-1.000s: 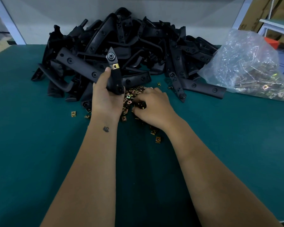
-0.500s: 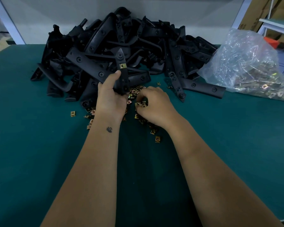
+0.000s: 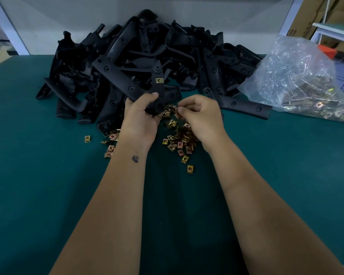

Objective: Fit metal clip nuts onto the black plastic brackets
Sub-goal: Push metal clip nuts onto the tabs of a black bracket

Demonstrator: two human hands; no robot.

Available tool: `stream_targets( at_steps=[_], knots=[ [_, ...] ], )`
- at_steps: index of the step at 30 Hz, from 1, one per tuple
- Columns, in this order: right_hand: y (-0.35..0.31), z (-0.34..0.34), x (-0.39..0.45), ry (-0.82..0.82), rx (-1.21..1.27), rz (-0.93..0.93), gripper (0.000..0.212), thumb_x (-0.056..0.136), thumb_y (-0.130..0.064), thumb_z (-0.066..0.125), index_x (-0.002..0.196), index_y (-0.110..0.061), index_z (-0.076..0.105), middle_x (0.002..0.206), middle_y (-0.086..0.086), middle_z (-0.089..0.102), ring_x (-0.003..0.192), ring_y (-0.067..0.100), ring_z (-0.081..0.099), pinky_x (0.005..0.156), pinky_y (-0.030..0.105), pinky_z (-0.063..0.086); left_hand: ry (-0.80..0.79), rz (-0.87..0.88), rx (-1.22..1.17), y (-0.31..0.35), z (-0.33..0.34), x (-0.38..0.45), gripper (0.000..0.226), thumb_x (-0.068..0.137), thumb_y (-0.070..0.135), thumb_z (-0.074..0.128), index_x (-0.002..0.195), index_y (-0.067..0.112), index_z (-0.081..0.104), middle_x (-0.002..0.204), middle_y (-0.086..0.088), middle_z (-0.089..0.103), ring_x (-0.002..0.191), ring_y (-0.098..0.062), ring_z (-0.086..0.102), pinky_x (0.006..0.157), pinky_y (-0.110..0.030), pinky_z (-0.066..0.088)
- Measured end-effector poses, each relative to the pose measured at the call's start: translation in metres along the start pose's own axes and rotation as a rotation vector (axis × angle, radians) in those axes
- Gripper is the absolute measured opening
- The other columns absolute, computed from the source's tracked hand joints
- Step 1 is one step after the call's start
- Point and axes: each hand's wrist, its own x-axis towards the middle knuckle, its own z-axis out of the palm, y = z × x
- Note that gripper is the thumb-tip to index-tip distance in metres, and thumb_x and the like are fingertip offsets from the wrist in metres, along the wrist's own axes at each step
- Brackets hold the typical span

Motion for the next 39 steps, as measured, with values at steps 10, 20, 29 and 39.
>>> stream_targets(
  at_steps=[10, 20, 29, 39],
  knots=[
    [-0.001, -0.007, 0.002, 0.025, 0.466, 0.119, 0.019, 0.090, 0.010, 0.060, 0.097, -0.006, 0.067, 0.087, 0.011, 0.070, 0.073, 0.011, 0.069, 0.071, 0.022, 0.056, -0.034, -0.011, -0.018, -0.002, 0.000, 0.000, 0.028, 0.092, -0.002, 0.058, 0.112, 0.013, 0.045, 0.110, -0.007, 0.061, 0.098, -0.021, 0.060, 0.067, -0.026, 0.055],
    [-0.004, -0.005, 0.002, -0.006, 0.430, 0.108, 0.032, 0.088, 0.012, 0.058, 0.097, -0.015, 0.071, 0.081, -0.003, 0.068, 0.080, 0.014, 0.071, 0.087, 0.032, 0.058, -0.103, -0.028, 0.001, -0.010, 0.006, -0.004, 0.027, 0.092, -0.004, 0.057, 0.110, 0.015, 0.050, 0.109, -0.006, 0.067, 0.100, -0.020, 0.066, 0.075, -0.030, 0.056],
    [-0.005, -0.009, 0.003, -0.019, 0.608, 0.210, 0.014, 0.091, 0.000, 0.063, 0.094, -0.011, 0.071, 0.087, 0.007, 0.076, 0.084, 0.020, 0.073, 0.078, 0.029, 0.059, -0.168, -0.112, -0.042, -0.010, 0.006, -0.002, 0.036, 0.092, -0.003, 0.053, 0.125, 0.010, 0.048, 0.114, -0.011, 0.064, 0.101, -0.022, 0.063, 0.078, -0.031, 0.056],
    [-0.006, -0.008, 0.002, -0.086, 0.581, 0.209, 0.010, 0.092, -0.004, 0.063, 0.089, -0.012, 0.069, 0.084, 0.003, 0.074, 0.076, 0.015, 0.070, 0.072, 0.026, 0.057, -0.184, -0.118, -0.048, -0.008, 0.006, -0.003, 0.037, 0.092, -0.004, 0.048, 0.125, 0.012, 0.046, 0.122, -0.014, 0.059, 0.108, -0.026, 0.060, 0.088, -0.032, 0.053]
  ],
)
